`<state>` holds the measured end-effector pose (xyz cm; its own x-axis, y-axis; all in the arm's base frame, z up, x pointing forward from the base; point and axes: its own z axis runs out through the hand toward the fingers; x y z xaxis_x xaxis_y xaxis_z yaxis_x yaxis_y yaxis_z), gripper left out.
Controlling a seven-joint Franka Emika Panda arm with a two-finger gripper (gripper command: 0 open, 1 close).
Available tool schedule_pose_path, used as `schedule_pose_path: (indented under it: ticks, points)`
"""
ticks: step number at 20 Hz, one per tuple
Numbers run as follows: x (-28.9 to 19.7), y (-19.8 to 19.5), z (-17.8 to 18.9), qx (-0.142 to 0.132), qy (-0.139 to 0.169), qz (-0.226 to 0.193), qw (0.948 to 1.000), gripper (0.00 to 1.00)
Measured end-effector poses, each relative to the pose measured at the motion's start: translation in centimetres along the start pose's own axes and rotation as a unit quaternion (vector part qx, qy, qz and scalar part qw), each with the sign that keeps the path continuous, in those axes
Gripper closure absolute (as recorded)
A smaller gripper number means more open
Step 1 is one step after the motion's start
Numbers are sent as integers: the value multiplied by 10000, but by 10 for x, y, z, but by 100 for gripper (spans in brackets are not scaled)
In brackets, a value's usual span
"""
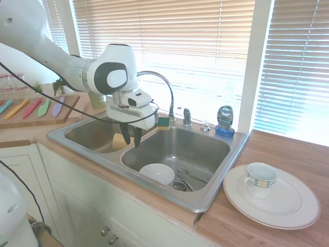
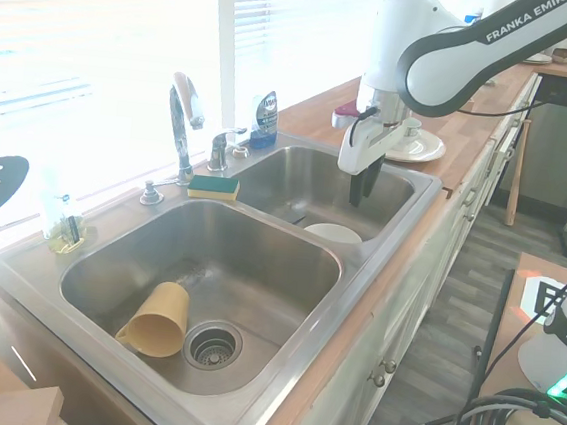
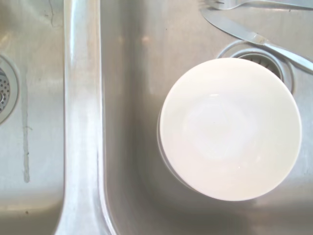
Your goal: Turn on the faucet
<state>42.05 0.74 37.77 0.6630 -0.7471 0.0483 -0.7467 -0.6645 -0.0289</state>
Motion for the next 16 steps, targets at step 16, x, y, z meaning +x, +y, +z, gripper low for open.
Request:
schedule_pose_path:
  ticks: [16]
  points:
    - [62,-71,0,82,475,69,9988,100]
